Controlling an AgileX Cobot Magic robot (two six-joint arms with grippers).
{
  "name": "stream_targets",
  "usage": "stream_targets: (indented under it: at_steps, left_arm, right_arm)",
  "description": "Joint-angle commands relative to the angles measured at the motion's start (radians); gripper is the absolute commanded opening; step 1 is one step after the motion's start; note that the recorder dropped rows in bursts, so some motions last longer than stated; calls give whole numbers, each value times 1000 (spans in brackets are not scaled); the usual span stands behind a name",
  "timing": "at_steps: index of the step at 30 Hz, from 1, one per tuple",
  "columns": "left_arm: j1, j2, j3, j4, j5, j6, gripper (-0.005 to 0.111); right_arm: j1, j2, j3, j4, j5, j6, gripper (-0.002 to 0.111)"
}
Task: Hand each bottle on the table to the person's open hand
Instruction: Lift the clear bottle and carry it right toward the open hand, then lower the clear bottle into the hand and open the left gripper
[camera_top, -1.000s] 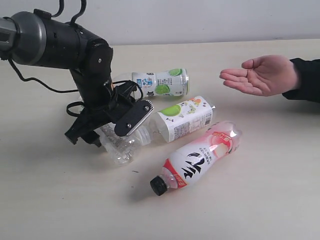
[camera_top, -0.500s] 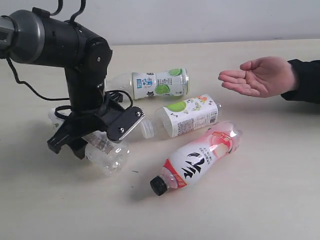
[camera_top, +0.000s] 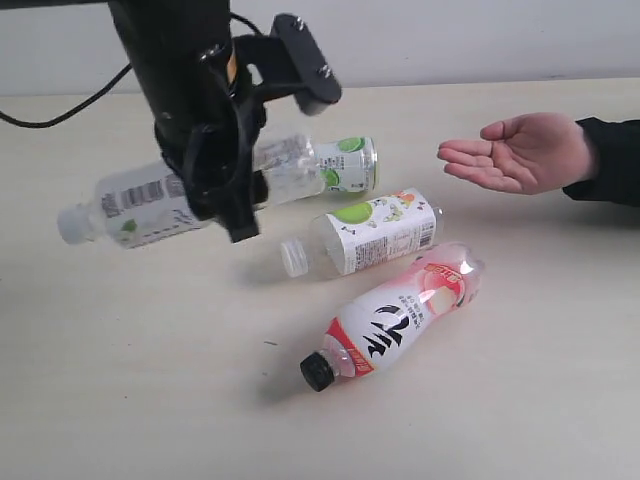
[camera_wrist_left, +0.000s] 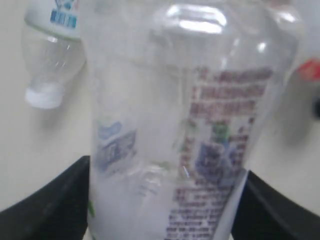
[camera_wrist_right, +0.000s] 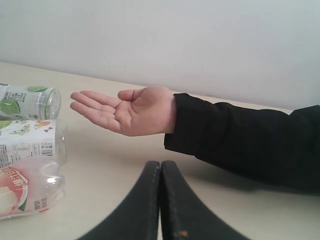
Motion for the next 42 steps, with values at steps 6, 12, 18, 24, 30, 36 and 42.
stream_targets:
  at_steps: [6,12,18,24,30,36,42]
  left_arm:
    - [-26,69,-261,-815,-370,-462,0]
    - [-18,270,-528,-854,-435,-626,0]
    - [9,407,-581,-1060,-554,-603,0]
    - [40,520,-598,-1272,-613,-432,0]
    - [67,615,-643,-1311,-613,-402,0]
    - [93,658,-652,-1334,-623,-377,0]
    - [107,686,-652,-1447,-615,-273,6]
  right_arm:
    - [-4,-6,5,-2,-10,-1,0]
    - [-4,-6,5,-2,-10,-1,0]
    - [-4,-6,5,-2,-10,-1,0]
    - [-4,-6,5,-2,-10,-1,0]
    - [-4,-6,5,-2,-10,-1,0]
    - [-4,-6,5,-2,-10,-1,0]
    - [-4,-6,5,-2,-10,-1,0]
